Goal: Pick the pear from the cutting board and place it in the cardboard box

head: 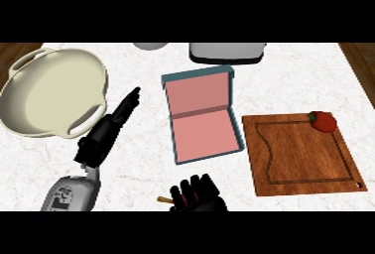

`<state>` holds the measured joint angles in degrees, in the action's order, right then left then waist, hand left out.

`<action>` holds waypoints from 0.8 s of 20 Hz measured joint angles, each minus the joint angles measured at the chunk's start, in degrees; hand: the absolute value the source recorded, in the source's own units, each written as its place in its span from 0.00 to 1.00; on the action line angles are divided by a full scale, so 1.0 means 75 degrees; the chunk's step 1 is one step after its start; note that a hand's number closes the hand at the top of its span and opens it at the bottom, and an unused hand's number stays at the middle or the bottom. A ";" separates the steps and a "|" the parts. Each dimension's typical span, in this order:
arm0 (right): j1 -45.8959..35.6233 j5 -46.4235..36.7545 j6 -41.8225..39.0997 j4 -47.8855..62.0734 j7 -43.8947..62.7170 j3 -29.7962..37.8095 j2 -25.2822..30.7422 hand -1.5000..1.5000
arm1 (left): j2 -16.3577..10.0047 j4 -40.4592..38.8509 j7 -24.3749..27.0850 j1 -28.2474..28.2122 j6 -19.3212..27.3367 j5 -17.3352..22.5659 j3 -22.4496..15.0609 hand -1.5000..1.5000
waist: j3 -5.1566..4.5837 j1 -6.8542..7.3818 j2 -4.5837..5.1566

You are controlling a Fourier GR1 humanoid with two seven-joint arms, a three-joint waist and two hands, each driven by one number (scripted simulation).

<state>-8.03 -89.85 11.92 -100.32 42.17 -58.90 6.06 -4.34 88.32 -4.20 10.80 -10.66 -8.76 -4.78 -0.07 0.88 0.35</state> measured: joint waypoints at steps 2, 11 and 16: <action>-0.0033 -0.0062 -0.0054 -0.0002 0.0128 -0.0003 0.0012 1.00 | 0.0000 -0.0018 0.0015 0.0011 -0.0005 -0.0005 -0.0003 0.50 | -0.0002 0.0016 0.0010; -0.1268 0.1267 -0.1019 -0.0159 0.0199 0.1374 -0.0424 1.00 | 0.0008 -0.0068 -0.0058 0.0147 -0.0066 0.0016 -0.0015 0.50 | 0.0000 0.0118 0.0040; -0.2885 0.3035 -0.1457 0.0883 -0.0037 0.3051 -0.0692 1.00 | 0.0009 -0.0133 0.0052 0.0134 -0.0080 -0.0021 -0.0028 0.50 | 0.0003 0.0116 0.0021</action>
<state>-29.66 -67.09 1.00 -93.69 41.89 -36.02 0.87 -4.27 87.33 -3.81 11.80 -11.26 -8.92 -4.99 -0.04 1.75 0.51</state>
